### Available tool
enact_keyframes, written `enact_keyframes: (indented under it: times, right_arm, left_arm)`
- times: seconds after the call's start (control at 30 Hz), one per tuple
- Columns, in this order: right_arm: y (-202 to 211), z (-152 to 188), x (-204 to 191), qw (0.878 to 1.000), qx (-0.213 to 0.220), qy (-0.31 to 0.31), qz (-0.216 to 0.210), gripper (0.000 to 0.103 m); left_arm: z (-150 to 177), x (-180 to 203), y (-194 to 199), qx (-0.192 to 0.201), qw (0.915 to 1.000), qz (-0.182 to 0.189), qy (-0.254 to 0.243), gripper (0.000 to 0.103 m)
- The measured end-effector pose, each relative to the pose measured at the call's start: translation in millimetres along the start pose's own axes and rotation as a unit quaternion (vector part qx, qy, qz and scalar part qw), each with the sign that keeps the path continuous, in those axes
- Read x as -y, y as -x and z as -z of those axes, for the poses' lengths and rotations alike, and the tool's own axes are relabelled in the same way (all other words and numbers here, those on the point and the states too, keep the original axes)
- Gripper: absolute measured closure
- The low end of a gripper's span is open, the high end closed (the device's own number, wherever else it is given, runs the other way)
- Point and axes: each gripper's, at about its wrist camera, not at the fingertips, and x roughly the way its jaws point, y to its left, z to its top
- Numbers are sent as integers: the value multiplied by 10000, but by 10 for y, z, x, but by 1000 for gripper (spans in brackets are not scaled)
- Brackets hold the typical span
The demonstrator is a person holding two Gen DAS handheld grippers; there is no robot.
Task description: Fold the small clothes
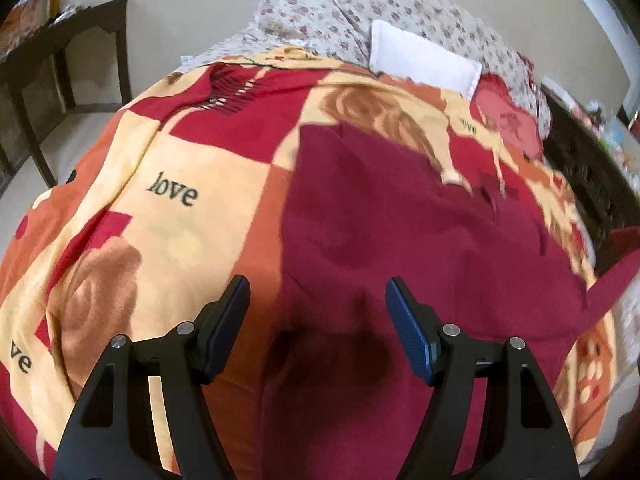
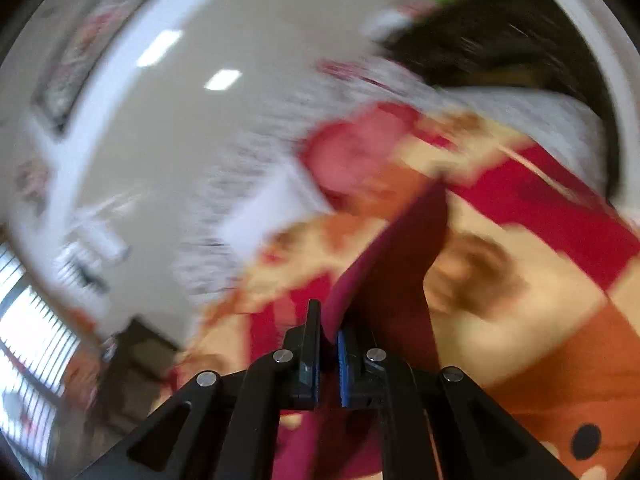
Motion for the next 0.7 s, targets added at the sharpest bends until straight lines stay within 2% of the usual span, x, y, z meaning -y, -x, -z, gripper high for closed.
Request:
enact_keyframes:
  times: [0.07, 0.17, 0.27, 0.33, 0.37, 0.47, 0.5, 0.57, 0.63, 0.67, 0.7]
  right_arm:
    - [-26, -17, -606, 9962, -145, 659, -558, 97]
    - [-265, 195, -1502, 9759, -610, 1577, -1379, 97]
    - [-801, 785, -2254, 9438, -1452, 2302, -1875, 97]
    - [-1205, 1301, -2535, 9264, -1924, 2721, -1755, 97]
    - [-1365, 1537, -2607, 9196, -2115, 2864, -1663, 96]
    - [-1945, 2309, -2657, 8926, -2970, 3174, -1193, 80]
    - [-2043, 2480, -2615, 8881, -3161, 3172, -1038, 80]
    - [-1980, 2582, -2478, 8889, -3226, 3082, -1039, 80]
    - [-1820, 2479, -2324, 8932, -3194, 2998, -1011, 71]
    - [-1692, 2382, -2249, 8964, -3122, 2996, -959, 60]
    - [-1502, 2254, -2125, 9038, -2927, 3016, -803, 58]
  left_arm:
    - [-62, -67, 101, 129, 9997, 89, 184, 32]
    - [-130, -141, 254, 299, 9988, 192, 346, 32]
    - [-167, -244, 400, 511, 9974, 190, 472, 32]
    - [-172, -327, 433, 560, 9965, 204, 582, 32]
    - [-169, -353, 428, 549, 9964, 186, 613, 32]
    - [-162, -409, 355, 417, 9966, 210, 673, 32]
    - [-158, -407, 333, 387, 9969, 215, 645, 32]
    - [-160, -396, 291, 349, 9979, 205, 497, 32]
    - [-172, -385, 240, 352, 9983, 176, 429, 32]
    - [-181, -378, 200, 349, 9984, 152, 417, 32]
    - [-201, -360, 138, 320, 9986, 142, 405, 32]
